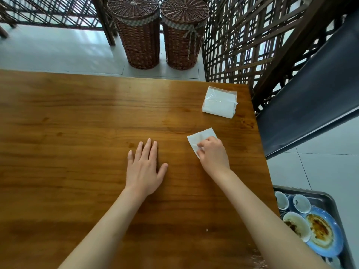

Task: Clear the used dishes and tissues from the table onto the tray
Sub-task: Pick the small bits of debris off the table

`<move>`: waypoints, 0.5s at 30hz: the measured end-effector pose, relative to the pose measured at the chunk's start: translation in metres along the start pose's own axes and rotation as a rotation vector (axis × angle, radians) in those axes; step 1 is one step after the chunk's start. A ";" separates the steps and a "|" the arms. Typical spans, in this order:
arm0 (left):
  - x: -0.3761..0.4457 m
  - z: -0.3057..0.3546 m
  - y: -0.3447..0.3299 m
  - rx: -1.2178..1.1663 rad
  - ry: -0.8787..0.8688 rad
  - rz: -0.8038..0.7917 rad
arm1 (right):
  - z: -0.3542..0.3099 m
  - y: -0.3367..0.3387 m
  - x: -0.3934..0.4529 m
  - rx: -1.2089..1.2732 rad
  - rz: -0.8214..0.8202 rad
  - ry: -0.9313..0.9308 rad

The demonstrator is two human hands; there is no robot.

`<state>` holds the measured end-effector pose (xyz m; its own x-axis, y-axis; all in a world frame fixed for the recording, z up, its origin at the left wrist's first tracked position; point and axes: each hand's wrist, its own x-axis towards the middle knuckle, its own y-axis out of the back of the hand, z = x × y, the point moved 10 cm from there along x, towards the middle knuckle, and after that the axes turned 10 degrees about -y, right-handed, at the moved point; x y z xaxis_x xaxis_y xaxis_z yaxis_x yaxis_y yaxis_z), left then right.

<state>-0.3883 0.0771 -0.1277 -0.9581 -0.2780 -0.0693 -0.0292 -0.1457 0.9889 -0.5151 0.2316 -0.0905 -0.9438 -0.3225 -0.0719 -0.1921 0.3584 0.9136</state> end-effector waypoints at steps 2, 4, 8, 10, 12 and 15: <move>0.001 0.001 -0.005 0.015 0.008 -0.010 | -0.001 -0.002 0.003 0.043 -0.001 -0.017; 0.001 0.001 -0.007 0.039 0.006 -0.015 | -0.009 -0.008 0.006 0.061 -0.015 0.003; 0.002 0.001 -0.007 0.077 0.002 -0.008 | -0.031 -0.011 0.007 0.085 0.003 0.079; 0.002 0.001 -0.007 0.073 0.004 -0.001 | -0.038 -0.011 0.009 0.085 0.010 0.102; 0.002 0.001 -0.007 0.071 0.005 -0.001 | -0.039 -0.014 0.010 0.056 -0.003 0.100; 0.001 0.001 -0.008 0.067 0.007 0.000 | -0.035 -0.014 0.014 0.046 -0.009 0.063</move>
<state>-0.3894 0.0787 -0.1353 -0.9560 -0.2851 -0.0699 -0.0485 -0.0815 0.9955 -0.5164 0.1915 -0.0905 -0.9235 -0.3799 -0.0536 -0.2141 0.3942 0.8938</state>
